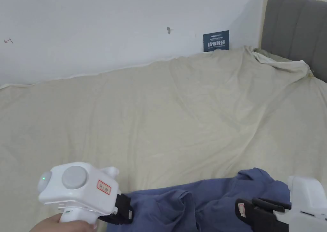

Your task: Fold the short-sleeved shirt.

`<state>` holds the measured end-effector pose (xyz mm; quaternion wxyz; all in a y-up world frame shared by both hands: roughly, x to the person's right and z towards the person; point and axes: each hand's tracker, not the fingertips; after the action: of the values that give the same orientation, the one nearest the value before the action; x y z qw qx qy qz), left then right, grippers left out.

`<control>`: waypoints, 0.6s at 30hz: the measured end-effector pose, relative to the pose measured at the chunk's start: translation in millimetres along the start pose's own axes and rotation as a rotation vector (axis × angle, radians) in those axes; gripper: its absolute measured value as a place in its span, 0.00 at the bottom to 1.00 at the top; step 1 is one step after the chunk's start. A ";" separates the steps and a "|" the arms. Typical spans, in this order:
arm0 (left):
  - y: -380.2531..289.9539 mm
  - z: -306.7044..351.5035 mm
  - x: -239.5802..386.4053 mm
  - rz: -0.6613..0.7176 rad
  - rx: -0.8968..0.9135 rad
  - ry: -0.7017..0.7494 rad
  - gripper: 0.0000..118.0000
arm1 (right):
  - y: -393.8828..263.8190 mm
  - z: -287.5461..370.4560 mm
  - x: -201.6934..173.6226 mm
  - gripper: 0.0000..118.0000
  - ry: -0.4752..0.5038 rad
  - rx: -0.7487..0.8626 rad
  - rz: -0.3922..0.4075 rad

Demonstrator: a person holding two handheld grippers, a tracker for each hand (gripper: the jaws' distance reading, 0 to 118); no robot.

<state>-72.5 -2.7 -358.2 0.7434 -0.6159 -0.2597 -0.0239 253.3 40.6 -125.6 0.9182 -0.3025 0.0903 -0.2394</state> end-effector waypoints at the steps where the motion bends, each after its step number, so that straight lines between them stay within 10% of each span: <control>1: 1.1 -3.8 3.3 -0.020 -0.005 0.019 0.00 | 0.0 0.1 -0.2 0.00 -0.004 -0.002 0.002; 10: -2.3 -8.7 36.1 -0.103 0.012 -0.015 0.00 | 0.3 -0.3 3.3 0.00 -0.010 -0.005 -0.015; 18: -20.2 -38.4 87.3 -0.079 -0.117 -0.360 0.00 | 1.0 -0.4 2.8 0.00 -0.007 -0.007 -0.025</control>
<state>9.4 -18.4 -307.8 0.6464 -0.6418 -0.4106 0.0422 256.0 39.8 -126.6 0.9144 -0.3074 0.0842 -0.2495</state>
